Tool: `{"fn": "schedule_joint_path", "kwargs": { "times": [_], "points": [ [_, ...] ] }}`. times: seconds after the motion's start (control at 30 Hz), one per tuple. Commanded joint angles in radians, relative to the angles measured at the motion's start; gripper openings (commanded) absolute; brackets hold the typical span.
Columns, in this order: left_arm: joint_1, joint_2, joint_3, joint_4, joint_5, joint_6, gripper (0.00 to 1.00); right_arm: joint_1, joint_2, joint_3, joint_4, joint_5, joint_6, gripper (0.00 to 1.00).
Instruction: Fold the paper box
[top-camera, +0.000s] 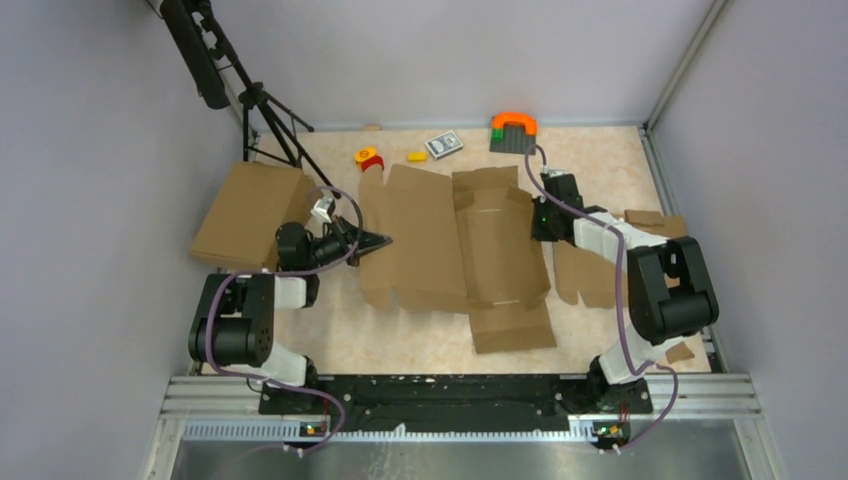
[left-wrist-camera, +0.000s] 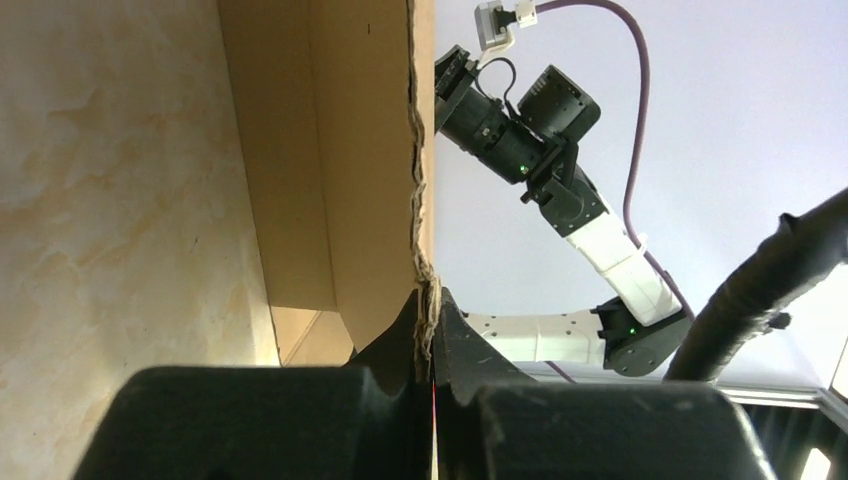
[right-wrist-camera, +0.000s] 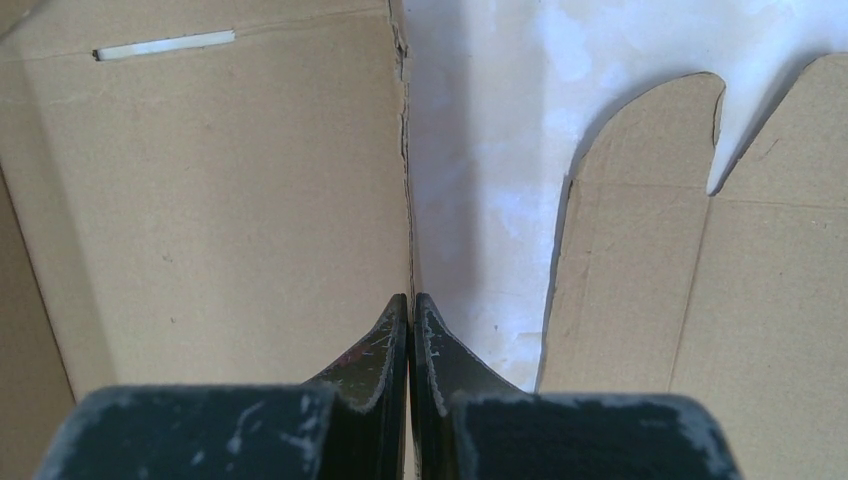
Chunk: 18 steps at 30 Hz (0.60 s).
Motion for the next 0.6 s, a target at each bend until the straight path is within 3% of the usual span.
{"fn": "schedule_joint_path", "kwargs": {
  "times": [0.0,0.1,0.2,0.27,0.4,0.5,0.57],
  "points": [
    [-0.021,0.014,0.002,0.123,0.018,0.005,0.02,0.002,0.035,0.057,-0.026,-0.008,0.011,0.00],
    [-0.033,-0.021,0.039,-0.122,-0.017,0.178,0.04,0.004,0.052,0.087,-0.061,0.020,0.011,0.01],
    [-0.053,-0.064,0.101,-0.426,-0.083,0.378,0.06,0.002,0.081,0.134,-0.095,0.036,0.007,0.09],
    [-0.060,-0.074,0.131,-0.531,-0.118,0.445,0.07,0.006,0.103,0.166,-0.116,0.042,0.004,0.12],
    [-0.062,-0.066,0.158,-0.610,-0.140,0.503,0.07,0.018,0.137,0.224,-0.155,0.065,-0.009,0.13],
    [-0.074,-0.040,0.166,-0.609,-0.138,0.516,0.08,0.023,0.143,0.234,-0.153,0.056,-0.008,0.00],
    [-0.078,-0.024,0.170,-0.586,-0.125,0.514,0.06,0.030,0.127,0.230,-0.129,0.050,-0.010,0.00]
  ]
}}
